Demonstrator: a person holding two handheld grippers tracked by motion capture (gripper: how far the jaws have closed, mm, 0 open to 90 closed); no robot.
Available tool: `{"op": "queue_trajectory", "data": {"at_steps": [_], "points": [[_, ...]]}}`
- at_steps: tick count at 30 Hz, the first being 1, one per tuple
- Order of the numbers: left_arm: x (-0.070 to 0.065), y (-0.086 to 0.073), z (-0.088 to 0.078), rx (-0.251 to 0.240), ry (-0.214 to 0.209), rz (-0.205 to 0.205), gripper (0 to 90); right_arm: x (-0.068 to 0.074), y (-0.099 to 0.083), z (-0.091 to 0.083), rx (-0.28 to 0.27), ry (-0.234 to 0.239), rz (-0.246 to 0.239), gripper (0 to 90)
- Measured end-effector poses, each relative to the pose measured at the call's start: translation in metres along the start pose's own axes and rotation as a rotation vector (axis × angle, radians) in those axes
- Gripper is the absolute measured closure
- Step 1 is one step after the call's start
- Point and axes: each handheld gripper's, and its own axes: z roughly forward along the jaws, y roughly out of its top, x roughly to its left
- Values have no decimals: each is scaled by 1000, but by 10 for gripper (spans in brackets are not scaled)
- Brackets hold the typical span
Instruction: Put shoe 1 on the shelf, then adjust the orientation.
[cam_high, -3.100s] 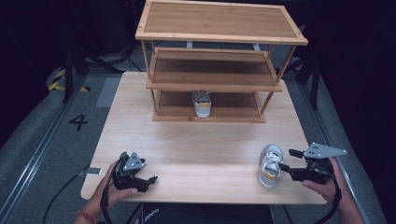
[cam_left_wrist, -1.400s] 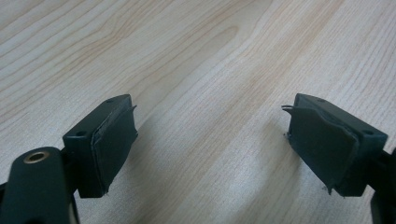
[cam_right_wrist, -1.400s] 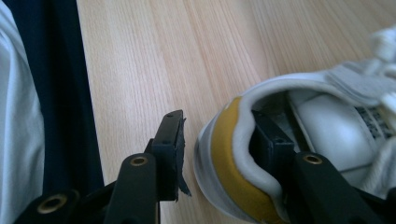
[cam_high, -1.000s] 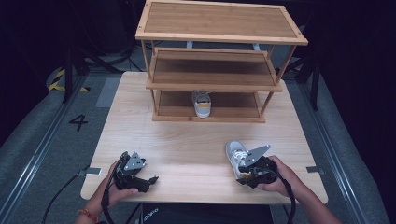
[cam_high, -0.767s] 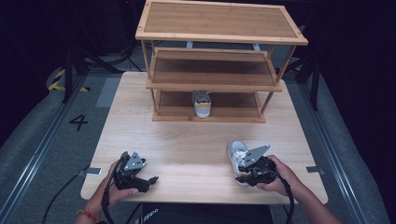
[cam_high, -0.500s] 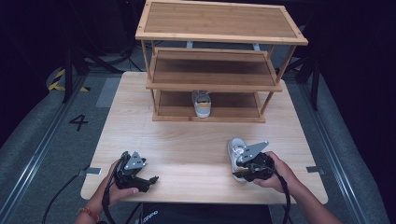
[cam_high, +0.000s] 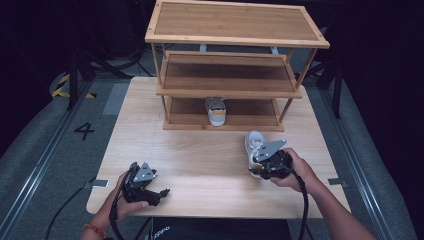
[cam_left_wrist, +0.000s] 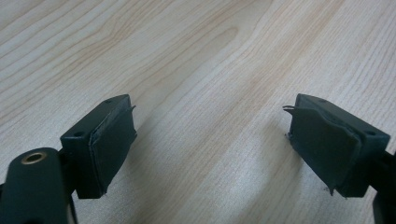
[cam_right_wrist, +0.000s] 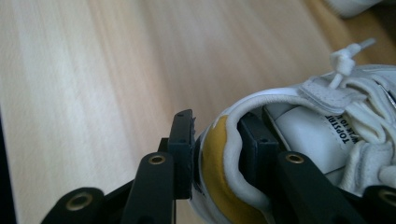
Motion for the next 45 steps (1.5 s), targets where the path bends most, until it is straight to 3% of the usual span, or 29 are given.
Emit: {"op": "queue_trajectory", "data": {"at_steps": [6, 10, 13, 18, 19, 29, 34, 42, 45], "points": [[1, 0, -1, 3, 8, 15, 148, -24, 22, -5, -7, -29, -40, 696], [0, 0, -1, 1, 8, 3, 148, -42, 32, -2, -20, -36, -41, 694], [0, 0, -1, 3, 6, 4, 147, -51, 37, 2, -12, -60, -41, 693], [0, 0, -1, 1, 5, 1, 147, -62, 42, 9, -27, -62, -32, 688], [0, 0, -1, 2, 7, 5, 147, -70, 45, 16, -37, -55, -19, 681], [0, 0, -1, 3, 6, 3, 147, -89, 64, 40, -31, -90, -28, 678], [0, 0, 0, 1, 5, -2, 147, -99, 72, 56, -20, -81, -32, 678], [0, 0, -1, 0, 10, 0, 148, -117, 76, 82, -12, -61, -26, 678], [0, 0, -1, 0, 9, 0, 148, -119, 76, 88, -4, -74, -25, 677]]}}
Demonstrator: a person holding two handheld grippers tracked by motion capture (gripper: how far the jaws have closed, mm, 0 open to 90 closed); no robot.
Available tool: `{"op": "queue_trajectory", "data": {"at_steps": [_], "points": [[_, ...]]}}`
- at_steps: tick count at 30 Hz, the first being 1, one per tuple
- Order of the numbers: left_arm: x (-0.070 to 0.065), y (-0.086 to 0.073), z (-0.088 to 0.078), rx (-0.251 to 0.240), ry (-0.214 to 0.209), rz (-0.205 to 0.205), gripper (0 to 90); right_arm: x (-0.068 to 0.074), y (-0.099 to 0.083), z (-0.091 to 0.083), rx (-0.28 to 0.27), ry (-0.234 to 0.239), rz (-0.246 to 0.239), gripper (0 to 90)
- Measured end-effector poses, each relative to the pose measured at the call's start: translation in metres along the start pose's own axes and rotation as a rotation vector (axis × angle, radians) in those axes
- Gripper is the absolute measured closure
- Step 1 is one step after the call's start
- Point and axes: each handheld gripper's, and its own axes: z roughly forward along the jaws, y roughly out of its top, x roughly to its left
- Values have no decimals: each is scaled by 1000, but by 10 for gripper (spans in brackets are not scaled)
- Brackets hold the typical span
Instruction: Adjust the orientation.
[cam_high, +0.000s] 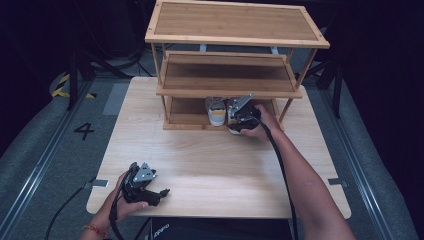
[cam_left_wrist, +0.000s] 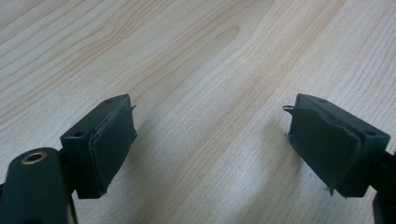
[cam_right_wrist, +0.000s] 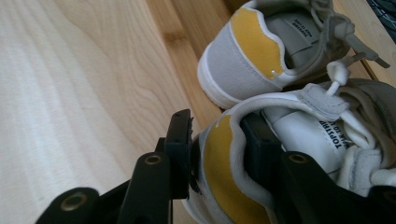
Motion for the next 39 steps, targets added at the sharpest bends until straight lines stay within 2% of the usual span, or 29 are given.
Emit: {"op": "queue_trajectory", "data": {"at_steps": [1, 4, 7, 10, 14, 15, 18, 20, 21, 22, 23, 26, 29, 33, 39], "points": [[0, 0, 0, -1, 0, 0, 148, -2, 0, 3, -4, -16, 1, 677], [0, 0, 0, 1, 1, 1, 148, -6, -1, 8, -18, 8, 16, 676], [0, 0, 0, 2, 0, 3, 148, -6, -2, 13, 12, -17, 5, 670], [0, 0, 0, 1, 1, 2, 148, -7, -3, 18, 30, -13, 10, 656], [0, 0, 0, 2, 1, 3, 148, -8, -5, 18, 13, -10, 31, 648], [0, 0, 0, 2, 1, 3, 148, -9, -6, 19, 11, -29, 28, 642], [0, 0, 0, 2, 1, 3, 148, -9, -6, 17, 9, -14, 36, 625], [0, 0, 0, 2, 1, 3, 148, -8, -6, 16, 17, -22, 34, 581], [0, 0, 0, 2, 1, 2, 148, -7, -6, 15, 18, -46, 38, 491], [0, 0, 0, 2, 1, 2, 148, -7, -6, 14, 14, -53, 27, 450], [0, 0, 0, 2, 2, 1, 148, -7, -5, 11, -5, -70, 29, 463], [0, 0, 0, 1, 2, 1, 148, -6, -4, 0, -68, -71, 44, 461], [0, 0, 0, 1, 2, 1, 148, -5, -5, -9, -87, -91, 44, 454], [0, 0, 0, 2, 2, 2, 148, -2, -12, -23, -127, -87, 78, 437], [0, 0, 0, 2, 4, -1, 148, -1, -32, -39, -181, -89, 163, 389]]}}
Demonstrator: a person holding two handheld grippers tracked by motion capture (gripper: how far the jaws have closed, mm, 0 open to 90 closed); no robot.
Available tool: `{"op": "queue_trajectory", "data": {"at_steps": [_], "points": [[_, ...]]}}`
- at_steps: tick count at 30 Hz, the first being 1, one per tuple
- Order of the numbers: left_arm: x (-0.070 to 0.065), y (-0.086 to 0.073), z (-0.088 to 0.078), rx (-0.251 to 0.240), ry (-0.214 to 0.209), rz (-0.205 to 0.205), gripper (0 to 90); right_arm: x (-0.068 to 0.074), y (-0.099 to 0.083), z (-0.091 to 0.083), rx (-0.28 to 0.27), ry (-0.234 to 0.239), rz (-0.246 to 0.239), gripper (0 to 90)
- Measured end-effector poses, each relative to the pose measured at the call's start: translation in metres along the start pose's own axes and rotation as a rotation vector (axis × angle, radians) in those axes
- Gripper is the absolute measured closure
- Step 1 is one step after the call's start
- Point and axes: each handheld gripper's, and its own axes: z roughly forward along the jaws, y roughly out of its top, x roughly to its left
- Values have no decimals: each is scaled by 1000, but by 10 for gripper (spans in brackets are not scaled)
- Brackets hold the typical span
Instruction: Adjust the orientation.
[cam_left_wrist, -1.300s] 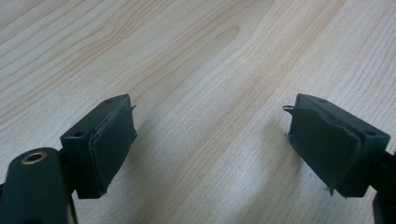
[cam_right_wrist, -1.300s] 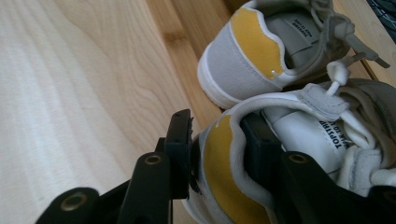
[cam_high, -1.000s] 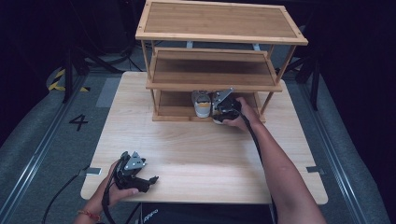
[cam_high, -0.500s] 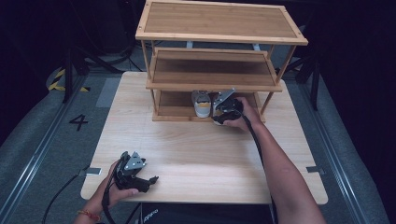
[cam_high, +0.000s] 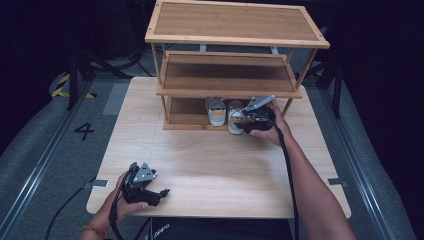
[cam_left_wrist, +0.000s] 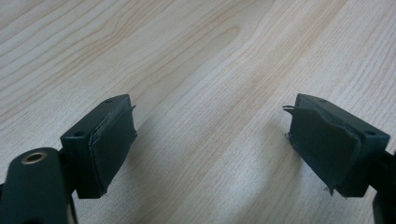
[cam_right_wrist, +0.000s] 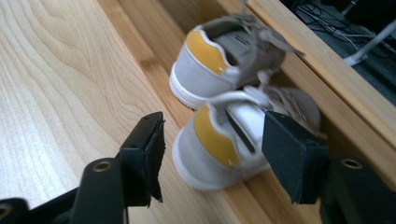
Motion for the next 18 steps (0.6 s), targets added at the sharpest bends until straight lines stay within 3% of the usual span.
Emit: {"op": "queue_trajectory", "data": {"at_steps": [8, 12, 18], "points": [[0, 0, 0, 0, 2, -2, 148, -3, -28, 9, 33, 8, 106, 312], [0, 0, 0, 0, 2, -2, 148, -1, -36, 23, 63, 16, 128, 261], [0, 0, 0, 0, 2, -2, 148, -3, -40, 38, 67, 14, 172, 262]]}}
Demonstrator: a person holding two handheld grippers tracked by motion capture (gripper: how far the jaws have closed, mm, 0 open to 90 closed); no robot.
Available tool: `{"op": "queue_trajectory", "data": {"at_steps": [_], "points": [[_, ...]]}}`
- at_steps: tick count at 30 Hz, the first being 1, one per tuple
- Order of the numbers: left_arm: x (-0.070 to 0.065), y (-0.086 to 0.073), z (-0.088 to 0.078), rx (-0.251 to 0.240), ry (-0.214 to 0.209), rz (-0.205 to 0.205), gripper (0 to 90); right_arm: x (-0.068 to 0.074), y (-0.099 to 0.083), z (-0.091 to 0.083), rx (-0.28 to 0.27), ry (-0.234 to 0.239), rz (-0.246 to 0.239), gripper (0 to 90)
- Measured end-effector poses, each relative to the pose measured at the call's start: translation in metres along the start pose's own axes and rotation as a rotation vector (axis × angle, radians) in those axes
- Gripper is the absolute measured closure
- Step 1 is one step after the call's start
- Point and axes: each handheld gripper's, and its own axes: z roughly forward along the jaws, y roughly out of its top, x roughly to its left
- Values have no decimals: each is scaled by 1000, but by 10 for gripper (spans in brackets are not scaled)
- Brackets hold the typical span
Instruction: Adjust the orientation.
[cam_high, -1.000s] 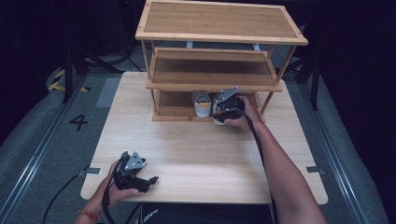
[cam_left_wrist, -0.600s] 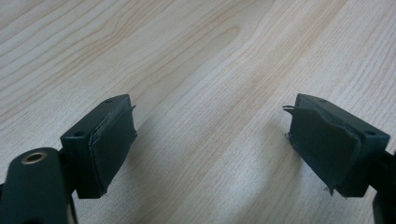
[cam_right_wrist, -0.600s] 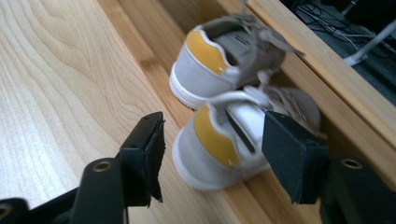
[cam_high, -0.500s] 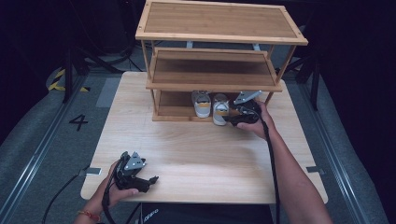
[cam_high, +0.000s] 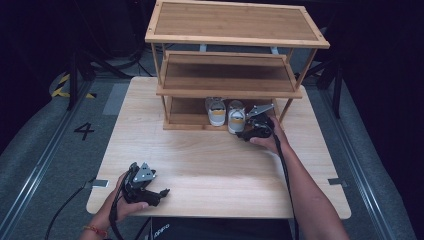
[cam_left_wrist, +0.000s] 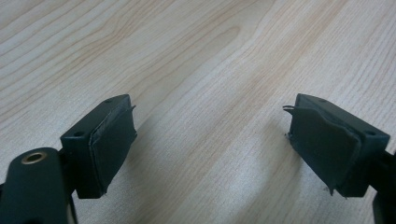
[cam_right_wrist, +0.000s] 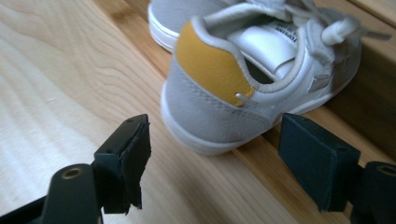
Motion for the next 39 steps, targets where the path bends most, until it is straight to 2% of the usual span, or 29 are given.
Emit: {"op": "queue_trajectory", "data": {"at_steps": [3, 5, 9, 15, 19, 23, 31, 35, 39], "points": [[0, 0, 0, 0, 0, 0, 148, -2, 0, 9, 12, -17, 13, 239], [0, 0, 0, 0, 0, 0, 148, -5, 1, 12, 11, 4, 27, 227], [0, 0, 0, 0, 0, 0, 148, -9, 4, 16, 6, 6, 14, 229], [0, 0, 0, 0, 0, 0, 148, -13, 14, 22, 30, -13, -5, 237], [0, 0, 0, 0, 0, 0, 148, -15, 19, 27, 43, -20, 3, 236], [0, 0, 0, 0, 0, 0, 148, -18, 21, 32, 24, -31, -20, 235], [0, 0, 0, 0, 0, 0, 148, -18, 21, 33, 20, -36, -11, 232], [0, 0, 0, 0, 0, 0, 148, -16, 20, 32, 20, -38, 14, 247], [0, 0, 0, 0, 0, 0, 148, -13, 20, 28, 21, -53, 5, 272]]}}
